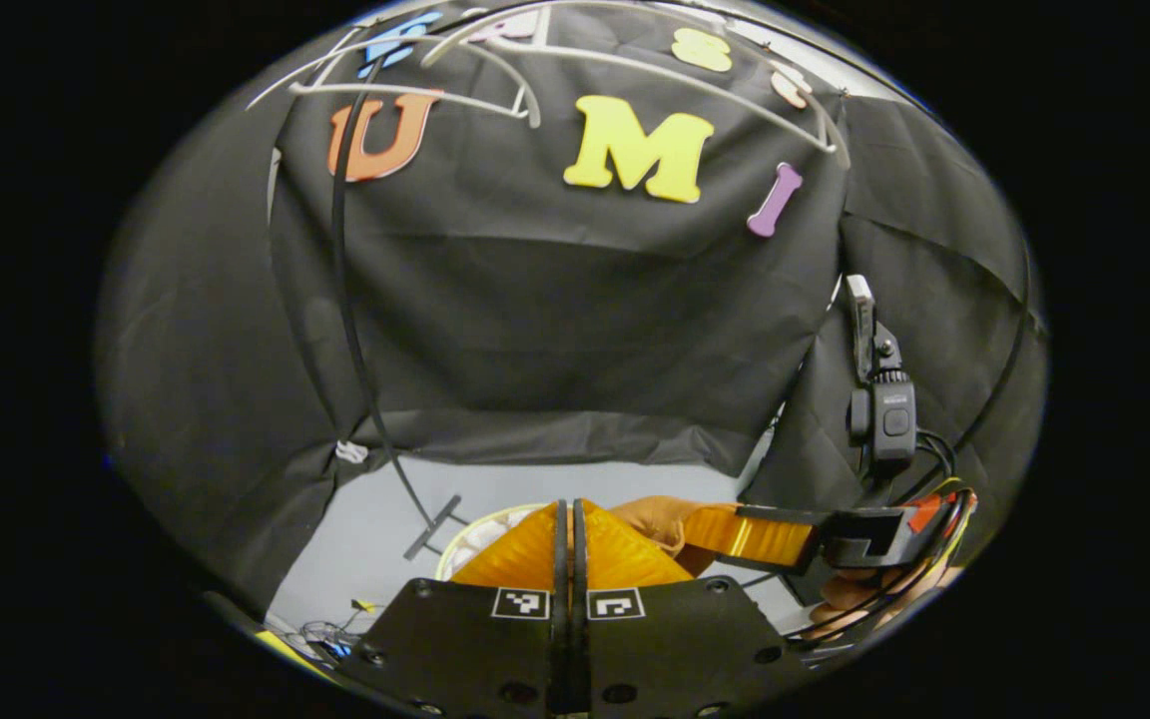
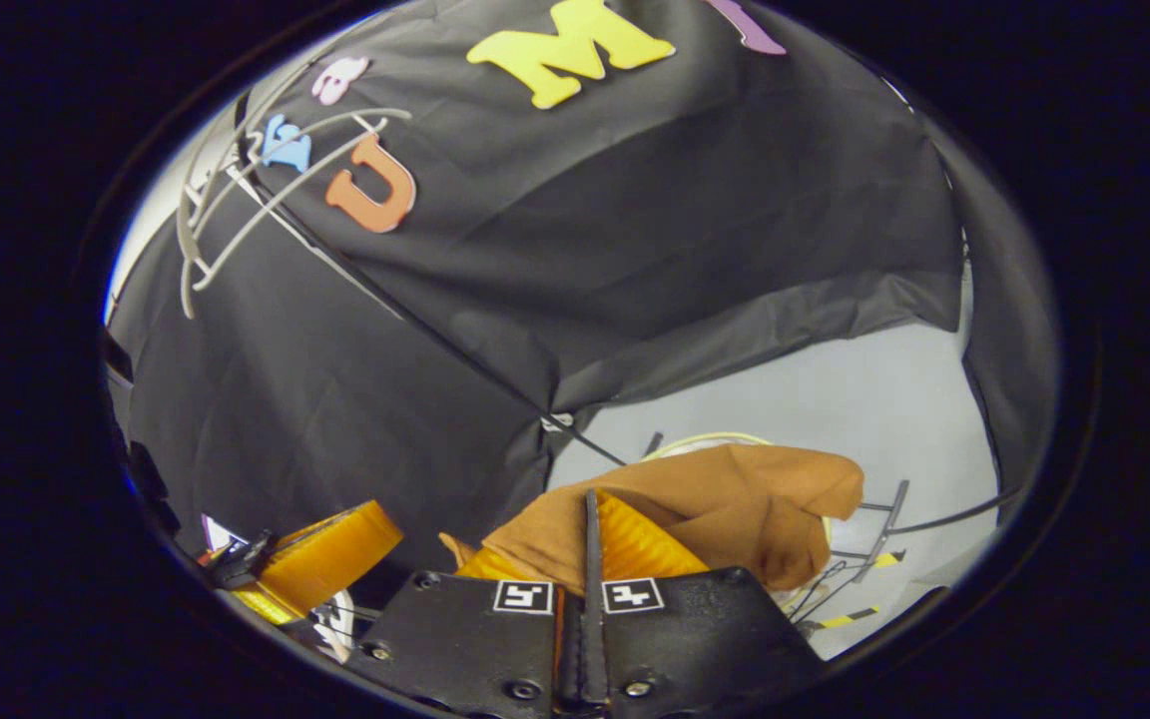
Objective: Grasp the clothes on the hanger with both hands and then place them into the laundry hamper below.
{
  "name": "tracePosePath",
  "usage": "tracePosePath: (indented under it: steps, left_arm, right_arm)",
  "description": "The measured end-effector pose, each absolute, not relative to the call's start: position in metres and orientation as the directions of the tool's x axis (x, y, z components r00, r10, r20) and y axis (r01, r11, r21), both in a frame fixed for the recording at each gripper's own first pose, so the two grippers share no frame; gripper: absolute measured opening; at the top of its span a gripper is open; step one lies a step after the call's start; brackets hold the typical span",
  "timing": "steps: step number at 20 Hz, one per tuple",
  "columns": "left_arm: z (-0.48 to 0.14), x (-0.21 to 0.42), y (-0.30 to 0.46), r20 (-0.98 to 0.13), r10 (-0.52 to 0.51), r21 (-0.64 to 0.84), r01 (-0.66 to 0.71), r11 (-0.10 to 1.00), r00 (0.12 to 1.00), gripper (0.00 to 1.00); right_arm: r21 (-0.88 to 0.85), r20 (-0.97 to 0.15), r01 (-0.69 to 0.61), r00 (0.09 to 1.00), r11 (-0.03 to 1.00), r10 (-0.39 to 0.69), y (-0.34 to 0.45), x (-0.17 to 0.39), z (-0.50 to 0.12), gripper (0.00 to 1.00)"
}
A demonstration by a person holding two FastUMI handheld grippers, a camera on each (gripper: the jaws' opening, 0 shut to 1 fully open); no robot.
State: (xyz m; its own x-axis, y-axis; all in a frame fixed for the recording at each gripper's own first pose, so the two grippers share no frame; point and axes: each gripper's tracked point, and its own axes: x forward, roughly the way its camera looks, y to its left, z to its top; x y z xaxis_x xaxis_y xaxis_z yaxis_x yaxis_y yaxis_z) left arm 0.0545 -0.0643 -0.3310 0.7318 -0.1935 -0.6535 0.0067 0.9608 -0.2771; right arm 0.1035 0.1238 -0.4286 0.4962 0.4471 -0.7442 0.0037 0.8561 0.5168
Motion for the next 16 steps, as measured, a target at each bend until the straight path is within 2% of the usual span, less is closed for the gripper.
tracePosePath:
  steps: [4,5,7,8,10,13,14,15,16]
  left_arm:
    - [-0.338,0.043,-0.062,-0.701,-0.176,-0.274,-0.034,0.961,0.691,0.0]
    - [-0.341,0.04,-0.062,-0.718,-0.172,-0.273,-0.045,0.961,0.675,0.0]
    - [-0.347,0.035,-0.058,-0.746,-0.15,-0.259,-0.074,0.963,0.649,0.0]
    - [-0.349,0.032,-0.057,-0.758,-0.15,-0.26,-0.084,0.962,0.634,0.0]
    - [-0.356,0.029,-0.058,-0.775,-0.154,-0.268,-0.097,0.959,0.612,0.0]
    - [-0.364,0.022,-0.058,-0.796,-0.163,-0.272,-0.104,0.957,0.582,0.01]
    - [-0.364,0.017,-0.059,-0.805,-0.164,-0.273,-0.11,0.956,0.57,0.02]
    - [-0.369,0.014,-0.061,-0.812,-0.164,-0.273,-0.115,0.955,0.561,0.08]
    - [-0.372,0.01,-0.063,-0.816,-0.172,-0.279,-0.116,0.953,0.552,0.19]
  right_arm:
    - [0.383,-0.842,0.025,0.421,0.923,0.338,0.113,0.096,-0.462,0.06]
    - [0.394,-0.84,0.02,0.414,0.919,0.351,0.117,0.096,-0.463,0.06]
    - [0.396,-0.839,0.012,0.411,0.918,0.356,0.118,0.095,-0.46,0.17]
    - [0.377,-0.845,0.002,0.41,0.926,0.343,0.117,0.095,-0.459,0.26]
    - [0.348,-0.85,-0.028,0.413,0.937,0.328,0.11,0.093,-0.458,0.38]
    - [0.302,-0.856,-0.046,0.427,0.952,0.292,0.095,0.087,-0.453,0.45]
    - [0.29,-0.857,-0.051,0.43,0.956,0.283,0.091,0.085,-0.451,0.51]
    - [0.274,-0.86,-0.053,0.433,0.96,0.269,0.087,0.081,-0.448,0.52]
    - [0.258,-0.862,-0.058,0.437,0.964,0.257,0.081,0.079,-0.445,0.61]
